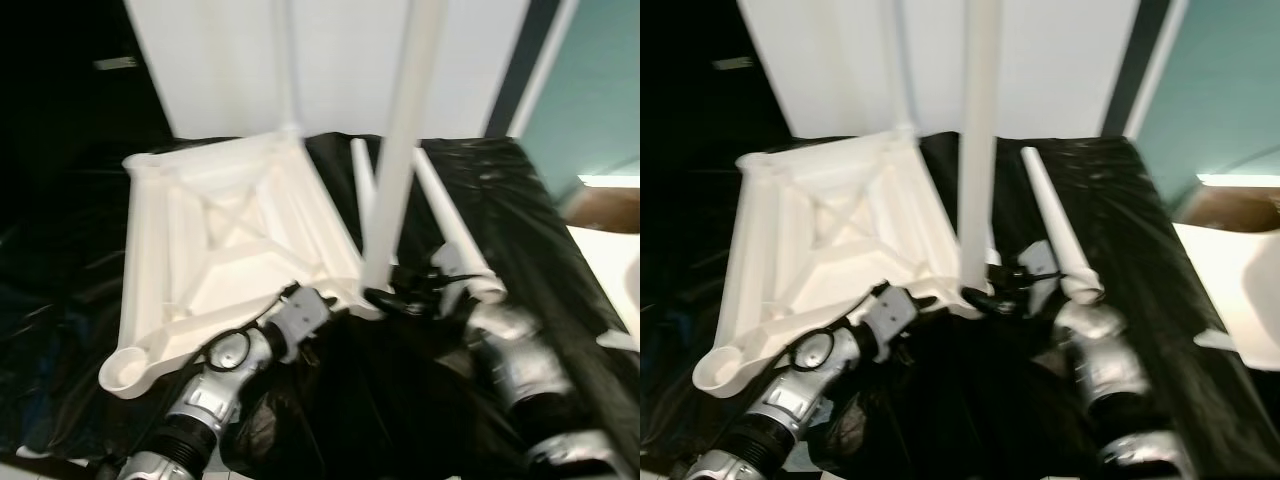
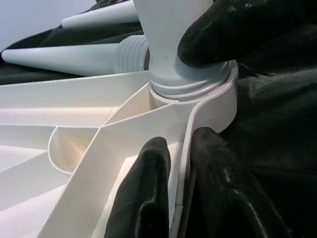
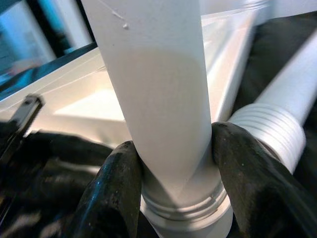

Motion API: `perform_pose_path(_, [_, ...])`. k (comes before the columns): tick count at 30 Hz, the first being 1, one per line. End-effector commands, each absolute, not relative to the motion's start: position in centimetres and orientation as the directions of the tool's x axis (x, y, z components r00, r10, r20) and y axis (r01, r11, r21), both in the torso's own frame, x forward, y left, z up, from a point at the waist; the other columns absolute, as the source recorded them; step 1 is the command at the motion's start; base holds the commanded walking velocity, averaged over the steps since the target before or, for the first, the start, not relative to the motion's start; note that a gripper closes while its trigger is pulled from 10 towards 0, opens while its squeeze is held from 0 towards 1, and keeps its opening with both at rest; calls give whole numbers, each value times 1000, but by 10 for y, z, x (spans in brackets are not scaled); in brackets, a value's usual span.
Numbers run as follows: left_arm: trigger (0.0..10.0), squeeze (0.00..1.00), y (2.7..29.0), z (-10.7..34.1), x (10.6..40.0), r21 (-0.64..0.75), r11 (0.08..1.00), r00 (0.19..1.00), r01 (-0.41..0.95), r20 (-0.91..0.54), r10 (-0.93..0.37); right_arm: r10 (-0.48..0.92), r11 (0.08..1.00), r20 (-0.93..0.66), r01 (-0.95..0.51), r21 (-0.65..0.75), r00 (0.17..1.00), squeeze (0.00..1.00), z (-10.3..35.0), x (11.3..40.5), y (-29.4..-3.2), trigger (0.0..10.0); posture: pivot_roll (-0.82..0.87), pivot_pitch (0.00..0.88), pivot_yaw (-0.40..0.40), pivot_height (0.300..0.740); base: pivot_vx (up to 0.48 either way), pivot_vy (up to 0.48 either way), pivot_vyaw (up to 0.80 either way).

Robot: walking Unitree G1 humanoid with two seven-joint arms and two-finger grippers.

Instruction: Building children table

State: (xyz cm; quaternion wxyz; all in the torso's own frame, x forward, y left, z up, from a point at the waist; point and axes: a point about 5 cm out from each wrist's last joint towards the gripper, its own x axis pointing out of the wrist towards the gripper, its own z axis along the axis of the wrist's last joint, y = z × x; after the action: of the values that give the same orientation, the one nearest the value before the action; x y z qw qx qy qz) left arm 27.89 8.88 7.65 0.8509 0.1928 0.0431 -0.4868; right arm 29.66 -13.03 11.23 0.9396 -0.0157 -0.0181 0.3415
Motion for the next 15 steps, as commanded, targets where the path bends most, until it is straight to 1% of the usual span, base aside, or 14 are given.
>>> perform_pose_path(1, [10000, 0, 87, 29, 243, 138, 300, 330, 944, -456, -827, 434, 900, 147, -434, -32, 889, 0, 141, 308, -152, 0, 77, 0, 20, 740, 0, 0, 0])
perform_pose_path(3, [10000, 0, 90, 29, 242, 136, 297, 326, 945, -462, -825, 377, 925, 142, -381, -4, 915, 0, 132, 292, -148, 0, 72, 0, 31, 740, 0, 0, 0])
perform_pose_path(5, [10000, 0, 90, 29, 242, 135, 293, 322, 946, -464, -825, 361, 931, 133, -364, 0, 923, 0, 128, 288, -147, 0, 72, 0, 31, 740, 0, 0, 0])
perform_pose_path(7, [10000, 0, 89, 29, 242, 134, 288, 317, 948, -464, -827, 336, 941, 128, -339, 1, 933, 0, 123, 287, -149, 0, 64, 0, 39, 740, 0, 0, 0])
perform_pose_path(8, [10000, 0, 88, 29, 243, 134, 281, 311, 950, -465, -829, 298, 954, 123, -301, 5, 947, 0, 119, 287, -153, 0, 58, 0, 46, 740, 0, 0, 0])
perform_pose_path(9, [10000, 0, 88, 29, 243, 134, 281, 311, 950, -465, -829, 298, 954, 123, -301, 5, 947, 0, 119, 287, -153, 0, 58, 0, 46, 740, 0, 0, 0])
perform_pose_path(10, [10000, 0, 87, 30, 243, 135, 272, 304, 953, -466, -831, 258, 965, 111, -261, 13, 960, 0, 112, 287, -154, 0, 58, 0, 48, 740, 0, 0, 0])
perform_pose_path(12, [10000, 0, 86, 30, 243, 135, 271, 303, 953, -466, -832, 254, 966, 102, -257, 15, 962, 0, 110, 287, -153, 0, 58, 0, 48, 740, 0, 0, 0])
perform_pose_path(13, [10000, 0, 86, 30, 244, 135, 272, 303, 953, -465, -832, 272, 962, 69, -274, 13, 960, 0, 102, 287, -152, 4549, 57, 0, 48, 740, 0, 0, 0])
perform_pose_path(14, [10000, 0, 87, 30, 244, 131, 273, 302, 953, -465, -832, 267, 963, 32, -267, 13, 963, 0, 95, 285, -151, 10000, 57, 0, 48, 740, 0, 0, 0])
perform_pose_path(15, [10000, 0, 88, 29, 243, 110, 276, 295, 955, -468, -833, 265, 964, 2, -265, 8, 964, 0, 89, 283, -150, 10000, 60, 0, 48, 740, 0, 0, 0])
